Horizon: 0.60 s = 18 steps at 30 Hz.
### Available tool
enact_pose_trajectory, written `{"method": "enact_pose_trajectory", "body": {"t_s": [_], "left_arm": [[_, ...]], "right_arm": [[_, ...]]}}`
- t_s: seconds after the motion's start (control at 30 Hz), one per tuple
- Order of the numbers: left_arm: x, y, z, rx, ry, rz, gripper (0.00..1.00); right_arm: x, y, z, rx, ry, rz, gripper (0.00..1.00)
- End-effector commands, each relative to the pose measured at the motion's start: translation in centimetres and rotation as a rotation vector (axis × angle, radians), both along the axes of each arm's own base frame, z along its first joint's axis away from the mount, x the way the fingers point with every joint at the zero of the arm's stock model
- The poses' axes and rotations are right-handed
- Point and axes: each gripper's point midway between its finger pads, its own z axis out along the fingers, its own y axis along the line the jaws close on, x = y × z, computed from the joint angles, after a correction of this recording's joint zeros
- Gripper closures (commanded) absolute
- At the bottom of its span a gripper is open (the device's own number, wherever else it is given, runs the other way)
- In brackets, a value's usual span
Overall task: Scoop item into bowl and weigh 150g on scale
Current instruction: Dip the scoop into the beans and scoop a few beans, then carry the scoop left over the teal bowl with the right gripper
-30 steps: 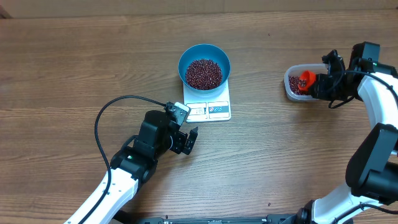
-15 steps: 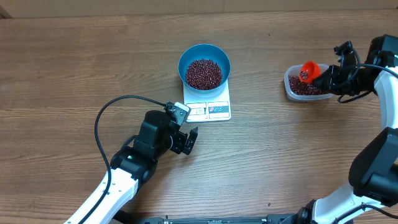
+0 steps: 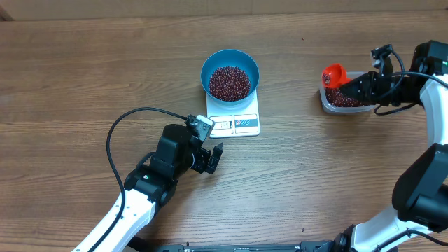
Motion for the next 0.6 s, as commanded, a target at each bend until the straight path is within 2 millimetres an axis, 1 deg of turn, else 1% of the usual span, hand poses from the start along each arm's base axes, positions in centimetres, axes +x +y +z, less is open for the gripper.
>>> {"method": "enact_pose_trajectory", "body": {"t_s": [0.0,0.1,0.2,0.27,0.5,0.57], "left_arm": [[0.0,0.2,-0.3,0.007,0.006,0.012,0.0],[0.0,0.2,-0.3,0.007,0.006,0.012,0.0],[0.0,0.2,-0.3,0.007,0.006,0.012,0.0],[0.0,0.2,-0.3,0.007,0.006,0.012,0.0],[0.0,0.2,-0.3,0.007,0.006,0.012,0.01],[0.0,0.2,-0.3,0.007,0.006,0.012,0.0]], "right_arm": [[0.3,2.0,4.1,0.017,-0.125,0.057,0.96],[0.2,3.4,5.1,0.024,-0.159,0.091,0.96],[0.3,5.4,6.0,0.04,-0.194,0.136,0.96],[0.3,6.8,6.2,0.044,-0.206,0.169,0.96],[0.9,13.0,7.0,0.064,-0.239,0.262,0.96],[1.2,14.5,7.0,0.047,-0.245,0.272,0.96]]}}
